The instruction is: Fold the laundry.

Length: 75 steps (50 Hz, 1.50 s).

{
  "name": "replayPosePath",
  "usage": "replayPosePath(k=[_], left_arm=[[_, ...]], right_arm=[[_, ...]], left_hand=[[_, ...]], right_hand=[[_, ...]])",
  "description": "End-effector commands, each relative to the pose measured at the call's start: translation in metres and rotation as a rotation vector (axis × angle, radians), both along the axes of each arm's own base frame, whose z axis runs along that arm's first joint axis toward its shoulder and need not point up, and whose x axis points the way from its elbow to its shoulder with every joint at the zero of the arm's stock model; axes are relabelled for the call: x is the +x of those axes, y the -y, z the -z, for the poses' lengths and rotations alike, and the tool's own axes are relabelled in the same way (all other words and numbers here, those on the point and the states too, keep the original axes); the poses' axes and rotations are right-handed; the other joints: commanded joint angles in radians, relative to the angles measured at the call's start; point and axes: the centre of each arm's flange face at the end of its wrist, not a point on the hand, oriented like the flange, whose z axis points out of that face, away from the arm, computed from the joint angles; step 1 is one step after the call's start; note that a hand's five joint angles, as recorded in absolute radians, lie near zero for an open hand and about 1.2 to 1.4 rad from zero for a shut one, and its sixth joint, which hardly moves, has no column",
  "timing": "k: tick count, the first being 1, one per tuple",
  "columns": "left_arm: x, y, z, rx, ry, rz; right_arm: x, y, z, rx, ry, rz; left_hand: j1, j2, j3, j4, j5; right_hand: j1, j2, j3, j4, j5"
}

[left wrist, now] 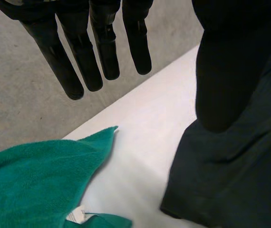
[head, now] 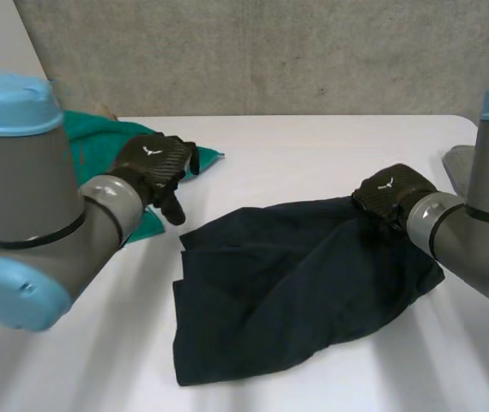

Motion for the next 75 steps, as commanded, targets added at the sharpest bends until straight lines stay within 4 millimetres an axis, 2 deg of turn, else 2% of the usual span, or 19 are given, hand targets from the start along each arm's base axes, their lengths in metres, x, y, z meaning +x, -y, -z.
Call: replayPosePath(k=[1, 2, 5, 10, 13, 16, 23, 25, 30, 35, 39, 42, 47, 57, 61, 65, 67, 71, 75], left_arm=[[0.023, -0.058, -0.019, 0.050, -0.098, 0.003], [0.026, -0.075, -0.022, 0.046, -0.103, 0.028], [0.030, -0.098, -0.022, 0.047, -0.103, 0.062], [0.030, -0.137, -0.005, 0.101, -0.069, 0.147], [0.027, -0.148, 0.006, 0.138, -0.043, 0.181], [0.022, -0.154, 0.030, 0.208, 0.019, 0.198], [0.014, -0.147, 0.079, 0.332, 0.124, 0.164], [0.012, -0.143, 0.087, 0.341, 0.127, 0.145], [0.001, -0.123, 0.108, 0.296, 0.122, 0.082], [-0.004, -0.108, 0.105, 0.222, 0.096, 0.028], [-0.009, -0.102, 0.102, 0.196, 0.075, 0.029], [-0.011, -0.100, 0.105, 0.200, 0.080, 0.028], [-0.014, -0.096, 0.111, 0.201, 0.098, 0.029], [-0.020, -0.085, 0.123, 0.175, 0.122, 0.031], [-0.021, -0.081, 0.121, 0.149, 0.111, 0.026], [-0.022, -0.079, 0.119, 0.126, 0.109, 0.031], [-0.022, -0.078, 0.117, 0.113, 0.110, 0.033], [-0.022, -0.075, 0.114, 0.095, 0.118, 0.033], [-0.019, -0.068, 0.110, 0.080, 0.124, 0.018]], right_arm=[[0.000, 0.013, 0.012, -0.029, 0.056, 0.068], [0.000, 0.017, 0.015, -0.036, 0.060, 0.086], [0.001, 0.022, 0.022, -0.050, 0.066, 0.104], [0.003, 0.029, 0.037, -0.044, 0.062, 0.114], [0.003, 0.031, 0.040, -0.047, 0.075, 0.122], [0.004, 0.035, 0.039, -0.058, 0.105, 0.138], [0.005, 0.038, 0.044, -0.057, 0.137, 0.156], [0.005, 0.037, 0.044, -0.050, 0.147, 0.164], [0.004, 0.035, 0.039, -0.036, 0.189, 0.178], [-0.003, 0.025, 0.019, -0.036, 0.193, 0.177], [-0.010, 0.000, -0.021, -0.053, 0.184, 0.126], [-0.015, -0.012, -0.036, -0.049, 0.152, 0.059], [-0.037, -0.019, -0.048, -0.005, 0.094, 0.017], [-0.045, -0.034, -0.027, 0.078, 0.031, -0.083], [-0.043, -0.025, -0.012, 0.036, 0.040, -0.090], [-0.037, -0.007, 0.024, 0.041, 0.035, -0.091], [-0.036, -0.002, 0.034, 0.050, 0.031, -0.087], [-0.034, 0.004, 0.049, 0.082, 0.031, -0.090], [-0.032, 0.010, 0.048, 0.062, 0.036, -0.090]], left_hand=[[0.084, 0.079, 0.075, 0.083, 0.087], [0.107, 0.103, 0.098, 0.107, 0.111], [0.143, 0.138, 0.133, 0.142, 0.146], [0.216, 0.211, 0.207, 0.216, 0.220], [0.213, 0.208, 0.204, 0.213, 0.217], [0.181, 0.176, 0.172, 0.180, 0.184], [-0.003, -0.008, -0.013, -0.004, 0.000], [-0.065, -0.070, -0.075, -0.066, -0.062], [-0.083, -0.088, -0.092, -0.084, -0.080], [-0.095, -0.100, -0.104, -0.096, -0.092], [-0.104, -0.109, -0.113, -0.104, -0.100], [-0.101, -0.106, -0.110, -0.102, -0.098], [-0.071, -0.076, -0.081, -0.072, -0.068], [0.398, 0.393, 0.389, 0.397, 0.401], [0.645, 0.640, 0.635, 0.644, 0.648], [0.762, 0.757, 0.753, 0.761, 0.765], [0.850, 0.845, 0.841, 0.849, 0.853], [0.865, 0.860, 0.855, 0.864, 0.868], [0.865, 0.860, 0.855, 0.864, 0.868]], right_hand=[[0.283, 0.223, 0.202, 0.198, 0.216], [0.283, 0.223, 0.202, 0.198, 0.216], [0.283, 0.223, 0.202, 0.198, 0.216], [0.283, 0.223, 0.202, 0.198, 0.216], [0.283, 0.223, 0.202, 0.198, 0.216], [0.283, 0.223, 0.202, 0.198, 0.216], [0.283, 0.223, 0.202, 0.198, 0.216], [-0.092, -0.152, -0.173, -0.177, -0.159], [-0.749, -0.808, -0.829, -0.833, -0.816], [-0.761, -0.821, -0.842, -0.846, -0.828], [-0.744, -0.803, -0.824, -0.828, -0.811], [-0.726, -0.785, -0.807, -0.811, -0.793], [-0.605, -0.665, -0.686, -0.690, -0.673], [-0.591, -0.650, -0.672, -0.676, -0.658], [-0.564, -0.624, -0.645, -0.649, -0.632], [-0.561, -0.621, -0.642, -0.646, -0.629], [-0.558, -0.618, -0.639, -0.643, -0.626], [-0.365, -0.425, -0.446, -0.450, -0.432], [0.133, 0.073, 0.052, 0.048, 0.066]])
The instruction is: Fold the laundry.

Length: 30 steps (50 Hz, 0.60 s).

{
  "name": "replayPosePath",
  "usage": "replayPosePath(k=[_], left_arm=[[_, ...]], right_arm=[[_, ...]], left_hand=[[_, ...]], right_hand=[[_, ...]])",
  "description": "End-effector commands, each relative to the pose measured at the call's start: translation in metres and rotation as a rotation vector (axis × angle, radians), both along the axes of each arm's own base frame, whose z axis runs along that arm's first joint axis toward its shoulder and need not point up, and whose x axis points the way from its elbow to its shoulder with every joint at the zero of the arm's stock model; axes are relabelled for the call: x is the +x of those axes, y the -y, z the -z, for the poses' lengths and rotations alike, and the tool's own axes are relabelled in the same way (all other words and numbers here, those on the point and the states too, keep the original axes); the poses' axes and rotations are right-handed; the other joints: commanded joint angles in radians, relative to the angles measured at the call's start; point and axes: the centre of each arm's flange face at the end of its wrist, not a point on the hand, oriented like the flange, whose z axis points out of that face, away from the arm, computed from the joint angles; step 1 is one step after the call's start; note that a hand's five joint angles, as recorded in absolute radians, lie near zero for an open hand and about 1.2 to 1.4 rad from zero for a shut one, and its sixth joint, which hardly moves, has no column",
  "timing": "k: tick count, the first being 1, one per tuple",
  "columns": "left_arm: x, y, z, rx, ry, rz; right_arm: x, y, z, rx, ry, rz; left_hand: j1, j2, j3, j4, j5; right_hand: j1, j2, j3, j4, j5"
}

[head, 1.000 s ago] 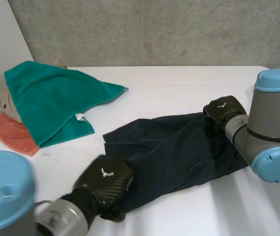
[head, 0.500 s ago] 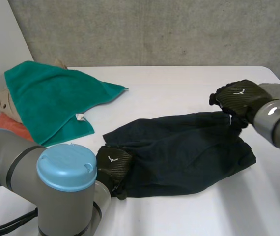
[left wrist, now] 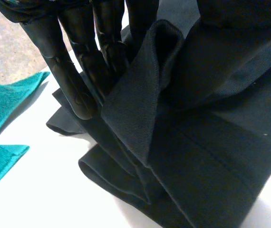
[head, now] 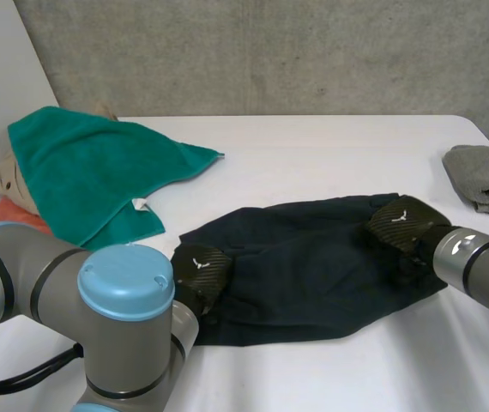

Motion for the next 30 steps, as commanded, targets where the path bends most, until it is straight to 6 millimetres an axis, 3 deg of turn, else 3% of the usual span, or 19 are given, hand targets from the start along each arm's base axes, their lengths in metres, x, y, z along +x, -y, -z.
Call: replayPosePath(k=[1, 4, 7, 8, 12, 13, 15, 16, 20, 26, 30], left_arm=[[0.004, 0.011, -0.010, -0.037, 0.009, -0.020], [0.007, 0.017, -0.028, -0.084, -0.012, -0.030], [0.015, 0.025, -0.065, -0.180, -0.046, -0.053], [0.021, 0.030, -0.092, -0.254, -0.071, -0.068], [0.031, 0.031, -0.139, -0.386, -0.118, -0.088], [0.037, 0.027, -0.167, -0.462, -0.143, -0.092], [0.040, 0.023, -0.185, -0.512, -0.161, -0.091], [0.044, 0.016, -0.204, -0.555, -0.175, -0.084], [0.053, 0.001, -0.240, -0.607, -0.193, -0.072], [0.060, -0.009, -0.266, -0.614, -0.198, -0.070], [0.059, -0.002, -0.265, -0.603, -0.185, -0.074]], right_arm=[[0.004, 0.011, 0.006, -0.009, 0.004, -0.001], [0.002, 0.015, 0.000, -0.031, 0.007, 0.010], [0.000, 0.016, -0.012, -0.062, 0.011, 0.021], [0.000, 0.013, -0.034, -0.119, 0.026, 0.024], [-0.005, -0.011, -0.100, -0.283, 0.065, 0.023], [-0.007, -0.017, -0.113, -0.313, 0.071, 0.024], [-0.011, -0.031, -0.145, -0.380, 0.087, 0.029], [-0.013, -0.037, -0.157, -0.402, 0.096, 0.029], [-0.022, -0.059, -0.196, -0.457, 0.105, 0.039], [-0.026, -0.076, -0.229, -0.506, 0.115, 0.040], [-0.026, -0.069, -0.227, -0.494, 0.112, 0.042]], left_hand=[[0.265, 0.202, 0.223, 0.200, 0.237], [0.265, 0.202, 0.223, 0.200, 0.237], [0.265, 0.202, 0.223, 0.200, 0.237], [0.265, 0.202, 0.223, 0.200, 0.237], [0.265, 0.202, 0.223, 0.200, 0.237], [0.265, 0.202, 0.223, 0.200, 0.237], [0.265, 0.202, 0.223, 0.200, 0.237], [0.265, 0.202, 0.223, 0.200, 0.237], [0.265, 0.202, 0.223, 0.200, 0.237], [0.265, 0.202, 0.223, 0.200, 0.237], [0.265, 0.202, 0.223, 0.200, 0.237]], right_hand=[[0.688, 0.687, 0.698, 0.698, 0.698], [0.690, 0.688, 0.699, 0.699, 0.699], [0.690, 0.688, 0.699, 0.699, 0.699], [0.690, 0.688, 0.699, 0.699, 0.699], [0.690, 0.688, 0.699, 0.699, 0.699], [0.690, 0.688, 0.699, 0.699, 0.699], [0.690, 0.688, 0.699, 0.699, 0.699], [0.690, 0.688, 0.699, 0.699, 0.699], [0.690, 0.688, 0.699, 0.699, 0.699], [0.690, 0.688, 0.699, 0.699, 0.699], [0.690, 0.688, 0.699, 0.699, 0.699]])
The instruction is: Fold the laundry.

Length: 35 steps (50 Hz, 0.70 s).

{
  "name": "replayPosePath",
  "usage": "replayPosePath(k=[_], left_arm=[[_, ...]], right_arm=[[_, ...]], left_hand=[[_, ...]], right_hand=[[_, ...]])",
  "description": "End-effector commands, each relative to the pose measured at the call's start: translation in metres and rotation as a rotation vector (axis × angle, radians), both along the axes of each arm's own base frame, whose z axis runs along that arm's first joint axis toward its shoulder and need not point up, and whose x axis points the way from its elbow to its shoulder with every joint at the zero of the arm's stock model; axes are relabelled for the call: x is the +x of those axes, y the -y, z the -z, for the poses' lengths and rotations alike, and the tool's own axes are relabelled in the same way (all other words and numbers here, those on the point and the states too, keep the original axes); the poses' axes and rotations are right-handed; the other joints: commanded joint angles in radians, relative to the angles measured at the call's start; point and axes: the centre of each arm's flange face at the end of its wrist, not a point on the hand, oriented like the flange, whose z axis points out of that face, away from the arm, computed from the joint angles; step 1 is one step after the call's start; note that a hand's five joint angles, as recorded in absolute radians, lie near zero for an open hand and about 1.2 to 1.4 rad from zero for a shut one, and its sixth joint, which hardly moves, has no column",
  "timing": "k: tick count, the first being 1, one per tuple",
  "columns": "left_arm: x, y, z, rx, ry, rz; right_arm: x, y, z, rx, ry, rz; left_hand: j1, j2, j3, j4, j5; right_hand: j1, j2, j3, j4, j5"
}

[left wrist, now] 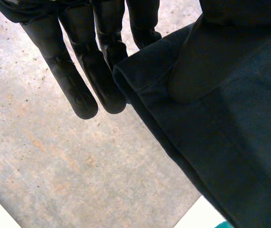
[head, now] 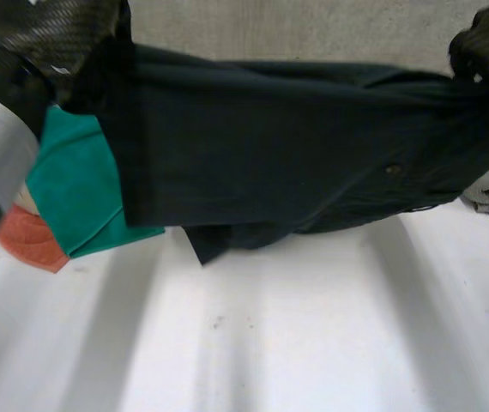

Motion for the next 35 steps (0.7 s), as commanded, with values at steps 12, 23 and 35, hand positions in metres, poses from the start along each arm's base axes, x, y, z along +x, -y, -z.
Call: replayPosePath(k=[12, 23, 35], left_arm=[[-0.045, 0.093, 0.093, 0.177, 0.189, -0.037], [-0.069, 0.202, 0.030, -0.383, -0.030, -0.155], [-0.063, 0.183, -0.042, -0.695, -0.290, -0.075]], right_arm=[[0.034, 0.081, 0.085, 0.272, -0.055, -0.009], [0.074, 0.171, 0.068, -0.223, 0.208, 0.130], [0.091, 0.157, -0.012, -0.685, 0.499, 0.036]], left_hand=[[0.265, 0.197, 0.208, 0.199, 0.237], [0.265, 0.197, 0.208, 0.199, 0.237], [0.265, 0.197, 0.208, 0.199, 0.237]], right_hand=[[0.310, 0.218, 0.208, 0.199, 0.217], [0.310, 0.218, 0.208, 0.199, 0.217], [0.310, 0.218, 0.208, 0.199, 0.217]])
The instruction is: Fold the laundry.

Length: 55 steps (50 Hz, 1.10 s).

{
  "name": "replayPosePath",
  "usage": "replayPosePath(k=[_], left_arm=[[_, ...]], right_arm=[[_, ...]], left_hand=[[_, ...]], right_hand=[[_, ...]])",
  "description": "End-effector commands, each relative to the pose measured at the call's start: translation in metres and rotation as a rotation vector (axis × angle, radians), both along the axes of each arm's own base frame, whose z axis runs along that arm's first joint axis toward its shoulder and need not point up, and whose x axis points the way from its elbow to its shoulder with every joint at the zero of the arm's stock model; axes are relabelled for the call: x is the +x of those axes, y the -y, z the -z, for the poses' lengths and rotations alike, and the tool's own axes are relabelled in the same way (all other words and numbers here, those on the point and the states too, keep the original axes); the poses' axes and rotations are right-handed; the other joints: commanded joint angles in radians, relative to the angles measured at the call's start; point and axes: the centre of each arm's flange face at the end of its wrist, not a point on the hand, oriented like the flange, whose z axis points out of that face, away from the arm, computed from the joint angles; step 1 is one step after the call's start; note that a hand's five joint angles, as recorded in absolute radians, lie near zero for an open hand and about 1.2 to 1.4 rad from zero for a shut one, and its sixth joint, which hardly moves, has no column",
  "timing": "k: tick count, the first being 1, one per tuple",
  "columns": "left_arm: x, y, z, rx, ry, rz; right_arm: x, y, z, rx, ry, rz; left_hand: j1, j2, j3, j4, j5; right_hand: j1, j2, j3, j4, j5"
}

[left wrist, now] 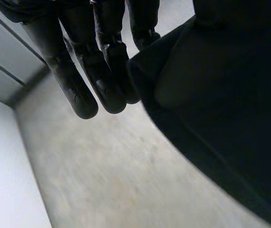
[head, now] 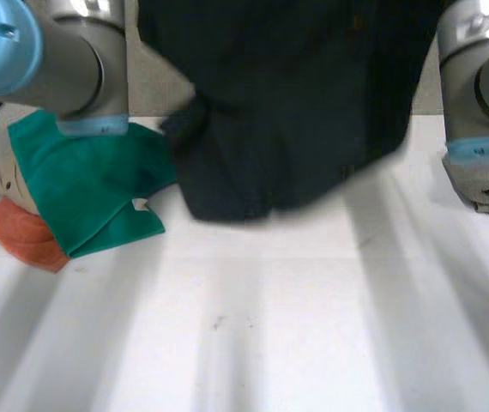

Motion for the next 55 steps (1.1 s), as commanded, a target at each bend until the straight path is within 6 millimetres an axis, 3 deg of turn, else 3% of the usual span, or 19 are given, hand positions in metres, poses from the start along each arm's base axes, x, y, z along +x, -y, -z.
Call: replayPosePath(k=[1, 7, 11, 12, 14, 15, 19, 23, 26, 30, 33, 34, 37, 38, 41, 43, 47, 50, 55], left_arm=[[0.006, -0.009, -0.007, -0.017, -0.047, 0.059], [0.007, -0.011, 0.044, 0.148, 0.032, 0.058], [0.006, -0.017, 0.104, 0.309, 0.117, 0.063], [0.006, -0.022, 0.127, 0.373, 0.150, 0.070], [0.006, -0.028, 0.151, 0.438, 0.183, 0.075], [0.007, -0.035, 0.175, 0.506, 0.221, 0.079], [0.005, -0.063, 0.226, 0.672, 0.319, 0.109], [0.010, -0.092, 0.267, 0.843, 0.431, 0.125], [0.020, -0.107, 0.275, 0.937, 0.480, 0.119], [0.042, -0.140, 0.247, 1.047, 0.536, 0.113], [0.062, -0.176, 0.229, 1.164, 0.614, 0.108], [0.067, -0.185, 0.226, 1.198, 0.643, 0.109], [0.091, -0.235, 0.212, 1.337, 0.791, 0.120], [0.101, -0.262, 0.208, 1.392, 0.891, 0.140], [0.107, -0.293, 0.202, 1.394, 1.019, 0.214], [0.100, -0.308, 0.199, 1.335, 1.082, 0.298], [0.084, -0.294, 0.198, 1.233, 1.046, 0.314], [0.062, -0.258, 0.209, 1.181, 0.990, 0.269], [0.028, -0.179, 0.221, 1.077, 0.857, 0.175]], right_arm=[[0.010, -0.017, -0.016, -0.078, 0.039, -0.049], [0.011, -0.014, 0.023, 0.071, -0.032, -0.063], [0.017, -0.004, 0.083, 0.223, -0.109, -0.085], [0.018, -0.002, 0.096, 0.259, -0.123, -0.084], [0.017, 0.000, 0.125, 0.339, -0.159, -0.077], [0.017, 0.000, 0.153, 0.422, -0.193, -0.078], [0.012, -0.011, 0.209, 0.613, -0.289, -0.072], [0.003, -0.030, 0.233, 0.743, -0.371, -0.061], [-0.005, -0.050, 0.239, 0.831, -0.425, -0.063], [-0.020, -0.083, 0.215, 0.889, -0.485, -0.055], [-0.030, -0.109, 0.199, 0.931, -0.570, -0.052], [-0.038, -0.128, 0.191, 0.971, -0.643, -0.051], [-0.053, -0.158, 0.185, 1.050, -0.764, -0.054], [-0.066, -0.180, 0.183, 1.117, -0.858, -0.058], [-0.081, -0.203, 0.180, 1.177, -0.963, -0.075], [-0.083, -0.204, 0.180, 1.164, -0.971, -0.071], [-0.080, -0.196, 0.183, 1.111, -0.917, -0.060], [-0.077, -0.186, 0.185, 1.101, -0.876, -0.049], [-0.062, -0.142, 0.197, 1.057, -0.735, -0.020]], left_hand=[[0.259, 0.196, 0.203, 0.195, 0.208], [0.259, 0.196, 0.203, 0.195, 0.208], [0.259, 0.196, 0.203, 0.195, 0.208], [0.259, 0.196, 0.203, 0.195, 0.208], [0.259, 0.196, 0.203, 0.195, 0.208], [0.259, 0.196, 0.203, 0.195, 0.208], [0.259, 0.196, 0.203, 0.195, 0.208], [0.259, 0.196, 0.203, 0.195, 0.208], [0.259, 0.196, 0.203, 0.195, 0.208], [0.259, 0.196, 0.203, 0.195, 0.208], [0.259, 0.196, 0.203, 0.195, 0.208], [0.259, 0.196, 0.203, 0.195, 0.208], [0.259, 0.196, 0.203, 0.195, 0.208], [0.259, 0.196, 0.203, 0.195, 0.208], [0.259, 0.196, 0.203, 0.195, 0.208], [0.259, 0.196, 0.203, 0.195, 0.208], [0.259, 0.196, 0.203, 0.195, 0.208], [0.259, 0.196, 0.203, 0.195, 0.208], [0.259, 0.196, 0.203, 0.195, 0.208]], right_hand=[[0.310, 0.218, 0.206, 0.196, 0.192], [0.310, 0.218, 0.206, 0.196, 0.192], [0.310, 0.218, 0.206, 0.196, 0.192], [0.310, 0.218, 0.206, 0.196, 0.192], [0.310, 0.218, 0.206, 0.196, 0.192], [0.310, 0.218, 0.206, 0.196, 0.192], [0.310, 0.218, 0.206, 0.196, 0.192], [0.310, 0.218, 0.206, 0.196, 0.192], [0.310, 0.218, 0.206, 0.196, 0.192], [0.310, 0.218, 0.206, 0.196, 0.192], [0.310, 0.218, 0.206, 0.196, 0.192], [0.310, 0.218, 0.206, 0.196, 0.192], [0.310, 0.218, 0.206, 0.196, 0.192], [0.310, 0.218, 0.206, 0.196, 0.192], [0.310, 0.218, 0.206, 0.196, 0.192], [0.310, 0.218, 0.206, 0.196, 0.192], [0.310, 0.218, 0.206, 0.196, 0.192], [0.310, 0.218, 0.206, 0.196, 0.192], [0.310, 0.218, 0.206, 0.196, 0.192]])
